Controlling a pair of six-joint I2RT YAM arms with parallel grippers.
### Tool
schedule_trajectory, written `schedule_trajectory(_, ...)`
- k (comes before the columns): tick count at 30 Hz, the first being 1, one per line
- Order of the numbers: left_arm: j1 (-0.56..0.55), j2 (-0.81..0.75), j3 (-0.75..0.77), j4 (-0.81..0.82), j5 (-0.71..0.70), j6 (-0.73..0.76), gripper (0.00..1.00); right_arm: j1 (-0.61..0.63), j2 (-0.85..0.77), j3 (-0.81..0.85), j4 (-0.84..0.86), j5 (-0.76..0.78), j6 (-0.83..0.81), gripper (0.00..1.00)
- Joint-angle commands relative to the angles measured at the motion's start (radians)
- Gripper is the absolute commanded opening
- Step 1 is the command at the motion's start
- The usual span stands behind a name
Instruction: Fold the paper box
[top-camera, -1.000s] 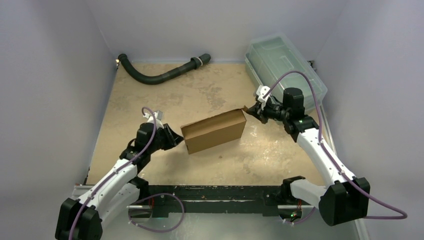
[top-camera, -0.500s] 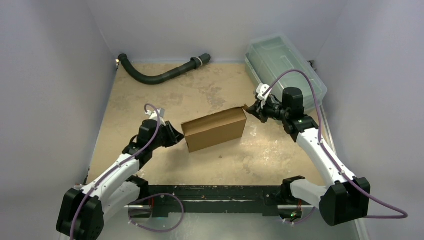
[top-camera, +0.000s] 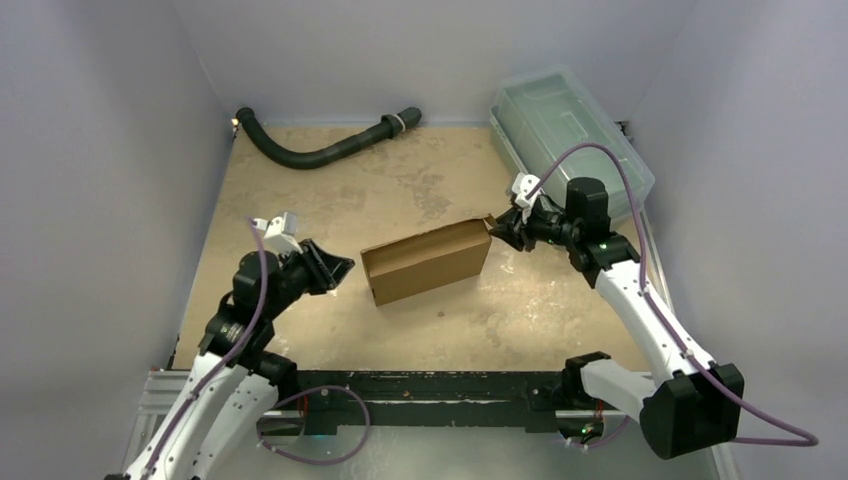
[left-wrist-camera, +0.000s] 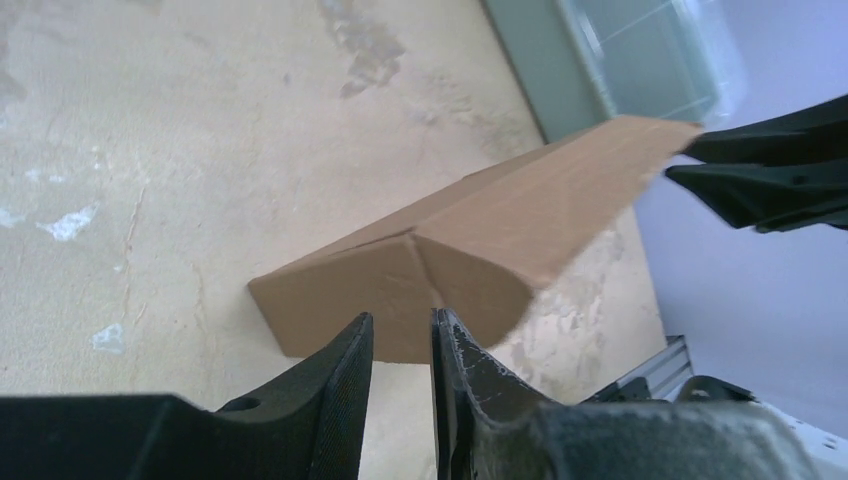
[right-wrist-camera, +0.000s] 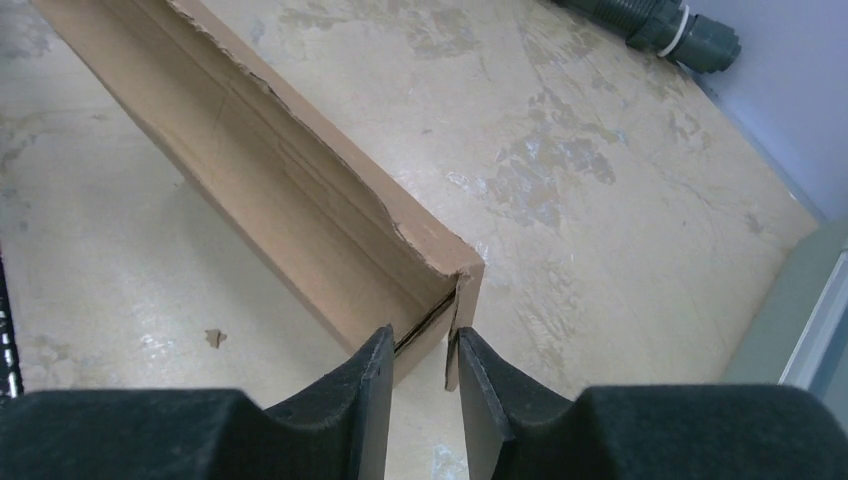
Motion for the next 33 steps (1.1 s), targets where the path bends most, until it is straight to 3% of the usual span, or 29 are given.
schedule_trajectory(1, -0.006, -0.085, 0.097, -0.122, 0.031, -0.015, 0.27, -0.067, -0.059, 0.038, -0.053, -0.138, -0.029, 0.37)
schedule_trajectory(4, -0.006, -0.093, 0.087, -0.127, 0.087, -0.057, 0.24, -0.115, -0.091, 0.045, -0.083, -0.212, -0.052, 0.42)
schedule_trajectory(11, -0.006, -0.05, 0.024, -0.131, 0.155, -0.122, 0.01, -0.153, -0.106, 0.068, -0.167, -0.254, -0.136, 0.42)
schedule_trajectory(15, -0.006, -0.058, 0.001, -0.2, 0.185, -0.138, 0.0, -0.16, -0.094, 0.07, -0.172, -0.243, -0.141, 0.42)
schedule_trajectory(19, -0.01, -0.07, -0.123, -0.072, 0.282, -0.207, 0.0, -0.16, -0.086, 0.065, -0.171, -0.241, -0.148, 0.42)
schedule_trajectory(23, -0.031, -0.036, -0.179, 0.056, 0.256, -0.256, 0.0, -0.159, -0.081, 0.059, -0.162, -0.241, -0.149, 0.42)
schedule_trajectory(33, -0.11, 0.311, -0.187, 0.449, 0.221, -0.282, 0.0, -0.161, -0.063, 0.049, -0.156, -0.216, -0.162, 0.41)
